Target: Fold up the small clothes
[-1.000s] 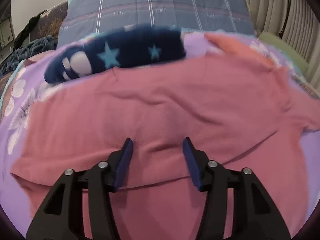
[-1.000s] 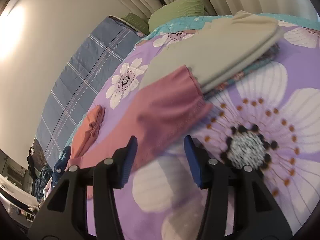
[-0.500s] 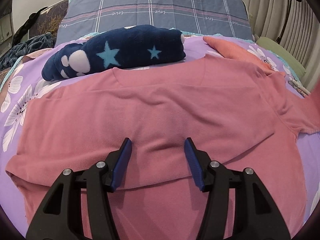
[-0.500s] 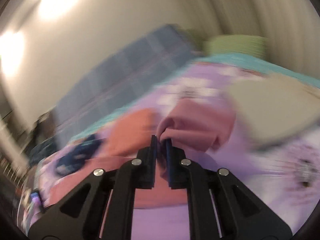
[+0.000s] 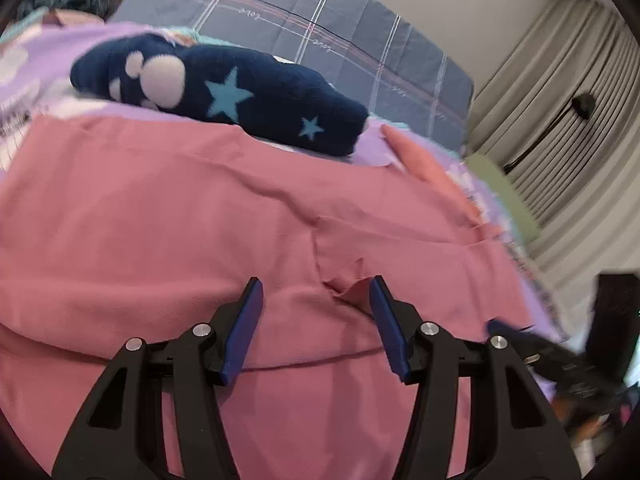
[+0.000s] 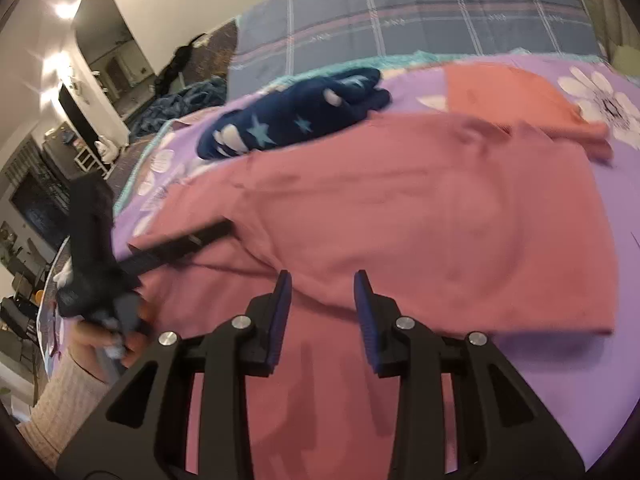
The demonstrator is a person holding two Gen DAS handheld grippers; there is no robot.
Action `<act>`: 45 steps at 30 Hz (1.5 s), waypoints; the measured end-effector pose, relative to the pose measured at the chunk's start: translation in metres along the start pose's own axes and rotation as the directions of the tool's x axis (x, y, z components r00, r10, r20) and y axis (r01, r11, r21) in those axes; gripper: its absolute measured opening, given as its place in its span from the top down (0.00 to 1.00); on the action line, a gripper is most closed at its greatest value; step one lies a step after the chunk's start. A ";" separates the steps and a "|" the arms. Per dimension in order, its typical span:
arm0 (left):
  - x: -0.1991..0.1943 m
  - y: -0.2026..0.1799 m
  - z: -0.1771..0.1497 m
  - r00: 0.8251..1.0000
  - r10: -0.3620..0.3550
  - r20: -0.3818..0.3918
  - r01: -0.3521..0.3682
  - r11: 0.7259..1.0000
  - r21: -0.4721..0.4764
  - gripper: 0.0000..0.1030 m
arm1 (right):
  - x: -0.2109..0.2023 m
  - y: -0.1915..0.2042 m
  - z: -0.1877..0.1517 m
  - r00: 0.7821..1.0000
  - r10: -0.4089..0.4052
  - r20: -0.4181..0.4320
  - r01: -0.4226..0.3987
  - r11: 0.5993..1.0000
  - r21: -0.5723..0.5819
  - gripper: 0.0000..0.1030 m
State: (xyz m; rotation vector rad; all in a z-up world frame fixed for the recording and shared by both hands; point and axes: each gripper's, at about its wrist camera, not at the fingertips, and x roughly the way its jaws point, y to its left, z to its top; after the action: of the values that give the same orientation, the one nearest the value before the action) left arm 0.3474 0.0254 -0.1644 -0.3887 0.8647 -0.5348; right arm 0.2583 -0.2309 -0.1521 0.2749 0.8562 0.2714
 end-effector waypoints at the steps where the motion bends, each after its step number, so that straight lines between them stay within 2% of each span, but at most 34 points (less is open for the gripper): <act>1: 0.000 -0.001 0.001 0.999 -0.035 -0.008 0.034 0.999 -0.013 0.45 | 0.000 -0.002 -0.001 1.000 -0.006 -0.005 0.006 1.000 -0.001 0.67; 2: 0.001 -0.005 0.001 0.997 -0.074 -0.021 0.074 0.997 -0.025 0.45 | 0.002 -0.005 -0.002 1.000 -0.008 -0.007 0.008 1.000 -0.004 0.67; 4: 0.004 -0.013 0.000 0.995 -0.095 -0.042 0.094 0.995 -0.019 0.41 | 0.004 -0.002 -0.006 1.000 -0.007 -0.011 0.007 1.000 -0.007 0.67; 5: 0.008 -0.019 0.001 0.994 -0.086 -0.063 0.087 0.996 -0.002 0.37 | 0.010 -0.001 -0.002 1.000 -0.002 -0.016 0.002 1.000 -0.006 0.67; 8: 0.021 -0.031 0.003 0.997 -0.015 -0.076 0.018 0.999 0.041 0.34 | 0.014 0.003 -0.001 1.000 0.018 -0.022 -0.018 1.000 -0.013 0.67; 11: 0.032 -0.036 0.012 0.997 0.005 -0.074 -0.004 1.000 0.017 0.32 | 0.023 0.011 0.002 0.999 0.042 -0.033 -0.043 0.998 -0.038 0.65; 13: 0.037 -0.040 0.017 0.997 0.035 -0.076 -0.033 0.999 0.017 0.33 | 0.030 0.016 0.000 0.994 0.072 -0.082 -0.076 0.996 -0.053 0.61; 14: 0.038 -0.042 0.018 0.996 0.052 -0.077 -0.049 0.998 0.031 0.43 | 0.031 0.019 -0.002 0.991 0.085 -0.101 -0.093 0.993 -0.068 0.61; 15: 0.037 -0.044 0.018 0.995 0.062 -0.072 -0.058 0.997 0.056 0.65 | 0.030 0.022 -0.005 0.989 0.098 -0.114 -0.108 0.990 -0.089 0.61; 16: 0.035 -0.046 0.018 0.995 0.058 -0.076 -0.051 0.994 0.094 0.76 | 0.028 0.025 -0.009 0.988 0.101 -0.119 -0.115 0.986 -0.118 0.61; 17: 0.032 -0.046 0.019 0.996 0.040 -0.083 -0.031 0.994 0.105 0.91 | 0.025 0.026 -0.012 0.989 0.096 -0.116 -0.112 0.984 -0.138 0.61; 20: 0.024 -0.040 0.017 0.997 0.025 -0.077 -0.017 0.995 0.097 0.91 | 0.018 0.018 -0.017 0.989 0.093 -0.111 -0.107 0.987 -0.122 0.60; 22: 0.023 -0.035 0.018 0.996 0.030 -0.080 -0.023 0.996 0.088 0.80 | 0.013 0.009 -0.016 0.989 0.099 -0.106 -0.107 0.991 -0.078 0.60; 24: 0.025 -0.029 0.018 0.996 0.050 -0.077 -0.046 0.998 0.053 0.47 | 0.010 0.004 -0.015 0.992 0.086 -0.097 -0.092 0.994 -0.058 0.60; 26: 0.029 -0.026 0.018 0.996 0.033 -0.080 -0.032 0.999 0.014 0.40 | 0.007 -0.001 -0.015 0.993 0.076 -0.092 -0.080 0.996 -0.044 0.60; 29: 0.035 -0.032 0.022 0.995 0.055 -0.083 -0.053 0.998 0.030 0.39 | 0.007 -0.005 -0.017 0.993 0.074 -0.093 -0.077 0.997 -0.031 0.60; 30: 0.037 -0.034 0.023 0.994 0.064 -0.086 -0.060 0.997 0.040 0.46 | 0.007 -0.005 -0.017 0.993 0.070 -0.093 -0.073 0.997 -0.031 0.60; 31: 0.038 -0.039 0.024 0.993 0.070 -0.090 -0.064 0.996 0.069 0.59 | 0.007 -0.004 -0.017 0.994 0.064 -0.092 -0.067 0.997 -0.033 0.60; 32: 0.039 -0.043 0.025 0.993 0.074 -0.096 -0.064 0.993 0.098 0.91 | 0.007 -0.002 -0.016 0.995 0.050 -0.087 -0.054 0.998 -0.042 0.60; 33: 0.038 -0.047 0.026 0.992 0.073 -0.105 -0.059 0.990 0.126 0.98 | 0.006 0.002 -0.016 0.996 0.033 -0.080 -0.037 0.997 -0.061 0.60; 35: 0.029 -0.055 0.027 0.995 0.063 -0.076 -0.050 0.986 0.158 0.98 | 0.007 0.009 -0.016 0.997 -0.005 -0.075 -0.004 0.994 -0.111 0.57; 37: 0.015 -0.065 0.029 0.998 0.053 -0.028 -0.046 0.979 0.196 0.98 | 0.007 0.009 -0.018 0.997 0.000 -0.083 -0.009 0.994 -0.109 0.56; 40: -0.003 -0.083 0.038 0.999 0.041 0.022 -0.045 0.970 0.239 0.98 | 0.001 -0.004 -0.016 0.997 0.003 -0.075 -0.008 0.998 -0.060 0.56; 43: -0.021 -0.103 0.052 0.997 0.035 0.066 -0.053 0.956 0.289 0.98 | -0.006 -0.023 -0.012 0.996 -0.074 -0.044 0.074 0.997 -0.013 0.56; 45: -0.044 -0.119 0.067 0.992 0.030 0.122 -0.070 0.939 0.338 0.98 | -0.008 -0.040 -0.011 0.994 -0.108 -0.014 0.109 0.993 0.040 0.58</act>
State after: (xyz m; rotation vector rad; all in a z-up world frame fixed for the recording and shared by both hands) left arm 0.3436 -0.0368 -0.0358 -0.0777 0.6524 -0.5969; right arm 0.2498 -0.2696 -0.1666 0.2641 0.8861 0.1547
